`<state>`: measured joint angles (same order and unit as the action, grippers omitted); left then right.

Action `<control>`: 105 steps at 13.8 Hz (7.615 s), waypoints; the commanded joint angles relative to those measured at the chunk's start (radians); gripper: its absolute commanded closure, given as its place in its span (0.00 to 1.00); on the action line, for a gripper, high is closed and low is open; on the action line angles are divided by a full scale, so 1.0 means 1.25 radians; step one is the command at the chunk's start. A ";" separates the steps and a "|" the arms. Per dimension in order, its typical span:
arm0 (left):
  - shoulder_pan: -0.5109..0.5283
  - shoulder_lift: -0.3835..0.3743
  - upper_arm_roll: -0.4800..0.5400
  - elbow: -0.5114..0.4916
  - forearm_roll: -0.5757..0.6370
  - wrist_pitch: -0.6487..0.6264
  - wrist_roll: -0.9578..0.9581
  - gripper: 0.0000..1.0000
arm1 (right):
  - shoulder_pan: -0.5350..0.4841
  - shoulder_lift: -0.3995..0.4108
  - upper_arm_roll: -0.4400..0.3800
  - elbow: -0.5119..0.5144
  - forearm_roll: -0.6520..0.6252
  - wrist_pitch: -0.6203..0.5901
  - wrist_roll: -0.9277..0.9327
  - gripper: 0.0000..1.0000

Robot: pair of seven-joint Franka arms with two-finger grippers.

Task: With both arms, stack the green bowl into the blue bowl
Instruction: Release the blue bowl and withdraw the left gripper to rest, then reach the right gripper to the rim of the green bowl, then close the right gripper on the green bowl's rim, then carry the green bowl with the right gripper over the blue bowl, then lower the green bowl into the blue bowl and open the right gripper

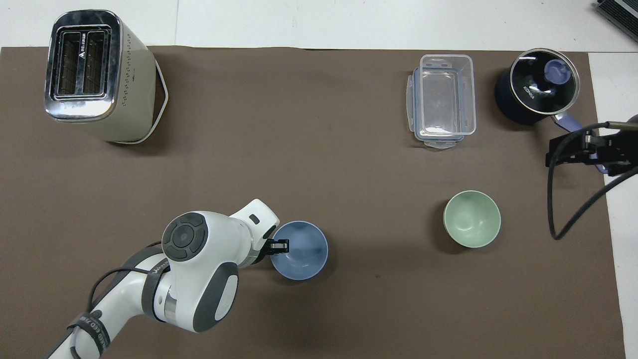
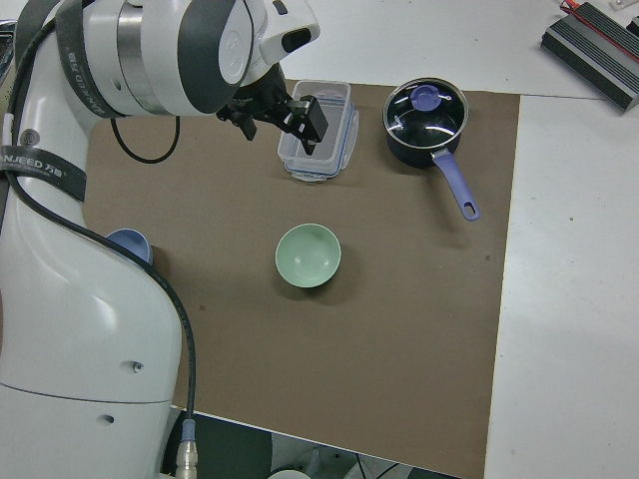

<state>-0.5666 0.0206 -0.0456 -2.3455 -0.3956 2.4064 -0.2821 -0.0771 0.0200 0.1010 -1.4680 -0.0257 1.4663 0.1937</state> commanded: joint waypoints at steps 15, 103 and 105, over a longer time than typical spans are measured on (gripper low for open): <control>0.398 -0.005 0.010 0.412 0.178 -0.441 0.181 0.00 | -0.095 -0.072 -0.001 -0.233 0.017 0.153 -0.165 0.00; 0.493 -0.003 0.002 0.599 0.316 -0.673 0.261 0.00 | 0.483 0.069 0.016 -0.540 0.229 0.637 0.194 1.00; 0.493 -0.003 0.002 0.599 0.316 -0.673 0.261 0.00 | 0.483 0.069 0.016 -0.540 0.228 0.637 0.195 1.00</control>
<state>0.0471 0.0217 -0.0404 -1.5935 -0.0228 1.5740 0.0564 0.5227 0.1136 0.1217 -2.1282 0.2374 2.2402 0.4231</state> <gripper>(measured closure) 0.000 0.965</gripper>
